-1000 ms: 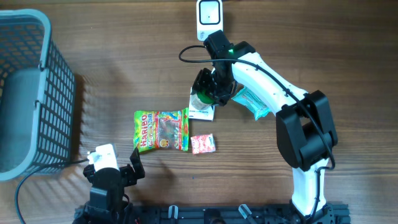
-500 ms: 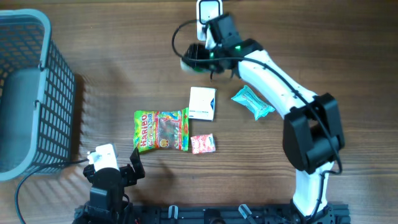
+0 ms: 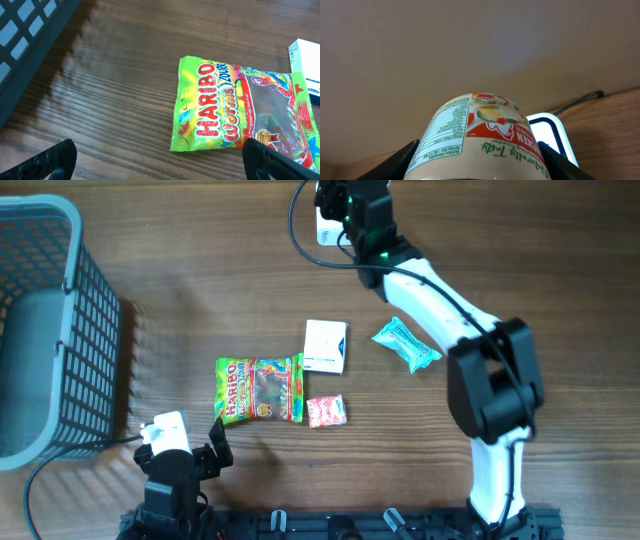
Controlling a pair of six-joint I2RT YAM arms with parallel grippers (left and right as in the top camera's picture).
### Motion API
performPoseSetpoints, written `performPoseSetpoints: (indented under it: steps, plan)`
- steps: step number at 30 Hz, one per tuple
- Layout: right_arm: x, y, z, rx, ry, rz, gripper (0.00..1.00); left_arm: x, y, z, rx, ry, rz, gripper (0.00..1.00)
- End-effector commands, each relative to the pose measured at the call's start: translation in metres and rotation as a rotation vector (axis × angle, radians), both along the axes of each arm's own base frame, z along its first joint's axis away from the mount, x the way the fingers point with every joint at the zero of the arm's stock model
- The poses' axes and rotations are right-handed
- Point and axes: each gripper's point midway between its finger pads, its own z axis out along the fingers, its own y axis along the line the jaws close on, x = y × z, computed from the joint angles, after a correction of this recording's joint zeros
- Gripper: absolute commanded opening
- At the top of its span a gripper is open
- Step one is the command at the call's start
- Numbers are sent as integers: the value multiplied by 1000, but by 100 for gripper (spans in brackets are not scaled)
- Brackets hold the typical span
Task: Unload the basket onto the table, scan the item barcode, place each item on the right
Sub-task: 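Lift the bottle up and hold its label over the scanner, then carry the bottle to the right edge and set it down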
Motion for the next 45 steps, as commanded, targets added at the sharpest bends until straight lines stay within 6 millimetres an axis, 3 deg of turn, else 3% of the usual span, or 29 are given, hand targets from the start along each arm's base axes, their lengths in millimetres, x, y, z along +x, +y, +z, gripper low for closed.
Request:
performPoseSetpoints:
  steps: [1,9,15,18,21,23,26,29,32,35,37,40,43,45]
  plan:
    - [18,2,-23,25,-67,-44,54,0,-1,2,-7,-9,-5,100]
    - [26,6,-16,79,-183,-43,56,0,-1,2,-7,-9,-5,100]
    - [27,4,-11,-17,-223,-31,55,0,-1,2,-7,-9,-5,100]
    - [25,3,8,-145,-281,-14,57,0,-1,2,-7,-9,-5,100]
    - [17,-3,51,-283,-336,-7,59,0,-1,2,-7,-9,-5,100]
    - [9,-19,78,-360,-329,-69,59,0,-1,2,-7,-9,-5,100]
    - [-6,-67,108,-549,-265,-266,59,0,-1,2,-7,-9,-5,100]
    - [-27,-149,132,-879,-135,-590,62,0,-1,2,-7,-9,-5,100]
    - [-46,-234,126,-1135,112,-815,59,0,-1,2,-7,-9,-5,100]
    - [-67,-320,99,-1158,339,-974,58,0,-1,2,-7,-9,-5,100]
    - [-95,-394,66,-1135,528,-1058,59,0,-1,2,-7,-9,-5,100]
    - [-119,-449,20,-1025,695,-997,64,0,-1,2,-7,-9,-5,100]
    - [-142,-483,-33,-745,819,-885,65,0,-1,2,-7,-9,-5,100]
    - [-156,-500,-58,-552,870,-829,61,0,-1,2,-7,-9,-5,100]
